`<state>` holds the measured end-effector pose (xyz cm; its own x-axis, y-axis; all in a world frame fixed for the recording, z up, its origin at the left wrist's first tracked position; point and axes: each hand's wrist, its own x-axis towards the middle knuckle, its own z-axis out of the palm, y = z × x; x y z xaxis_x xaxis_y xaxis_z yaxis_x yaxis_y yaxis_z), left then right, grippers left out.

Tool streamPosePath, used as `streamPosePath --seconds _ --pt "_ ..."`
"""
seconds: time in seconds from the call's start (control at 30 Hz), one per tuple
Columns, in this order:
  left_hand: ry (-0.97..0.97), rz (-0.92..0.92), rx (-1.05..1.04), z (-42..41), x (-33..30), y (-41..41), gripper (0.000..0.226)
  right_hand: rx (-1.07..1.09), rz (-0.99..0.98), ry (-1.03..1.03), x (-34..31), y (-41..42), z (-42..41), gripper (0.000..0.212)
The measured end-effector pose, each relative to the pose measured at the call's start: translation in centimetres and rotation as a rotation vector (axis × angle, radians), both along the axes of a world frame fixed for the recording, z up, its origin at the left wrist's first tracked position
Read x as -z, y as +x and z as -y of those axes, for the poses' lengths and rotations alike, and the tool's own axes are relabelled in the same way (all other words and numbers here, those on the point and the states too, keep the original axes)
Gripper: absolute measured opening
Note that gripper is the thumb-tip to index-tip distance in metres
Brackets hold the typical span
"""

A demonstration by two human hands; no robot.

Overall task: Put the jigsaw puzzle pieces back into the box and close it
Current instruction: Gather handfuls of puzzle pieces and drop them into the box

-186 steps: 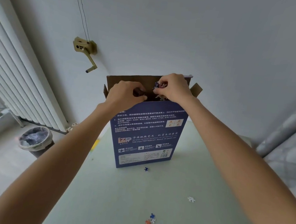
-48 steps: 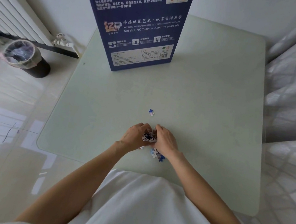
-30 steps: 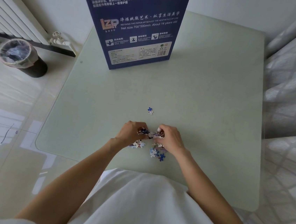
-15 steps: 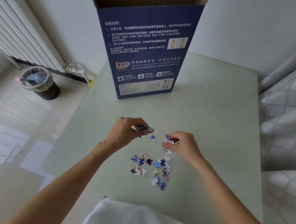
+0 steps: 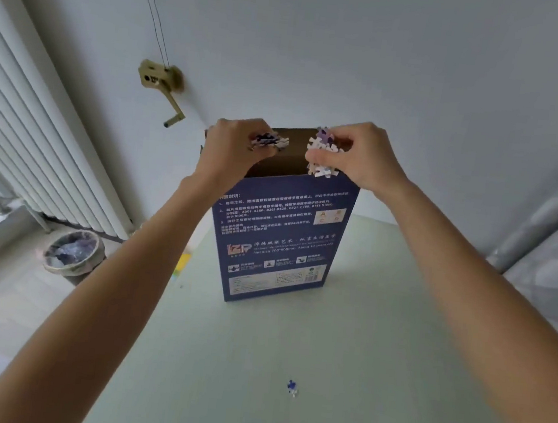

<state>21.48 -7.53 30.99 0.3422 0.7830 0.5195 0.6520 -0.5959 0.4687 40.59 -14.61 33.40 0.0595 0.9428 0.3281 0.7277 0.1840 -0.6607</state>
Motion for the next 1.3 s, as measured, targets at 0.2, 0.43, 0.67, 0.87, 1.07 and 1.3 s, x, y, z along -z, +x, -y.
streamPosePath --seconds 0.2,0.43,0.67,0.87,1.07,1.3 --pt "-0.088 -0.182 -0.048 -1.8 1.9 0.1 0.027 0.028 0.133 0.064 1.8 -0.5 -4.9 0.024" --pt "0.005 -0.184 0.03 -1.4 2.8 -0.9 0.019 0.026 0.441 0.154 4.6 -1.8 -6.8 0.023" --pt "0.087 -0.216 0.04 -1.2 3.2 -1.5 0.014 -0.05 0.418 0.129 4.7 -2.1 -6.9 0.035" --pt "0.16 -0.23 0.054 -0.9 3.1 -1.4 0.026 -0.079 0.397 0.197 4.3 -1.9 -6.0 0.015" --pt "0.538 -0.036 0.169 3.2 5.8 -1.7 0.013 -0.038 0.353 0.436 8.5 -1.7 0.6 0.02" --pt "0.116 -0.088 0.273 12.1 18.6 -2.9 0.015 0.036 0.29 -0.023 24.4 -0.7 12.3 0.021"
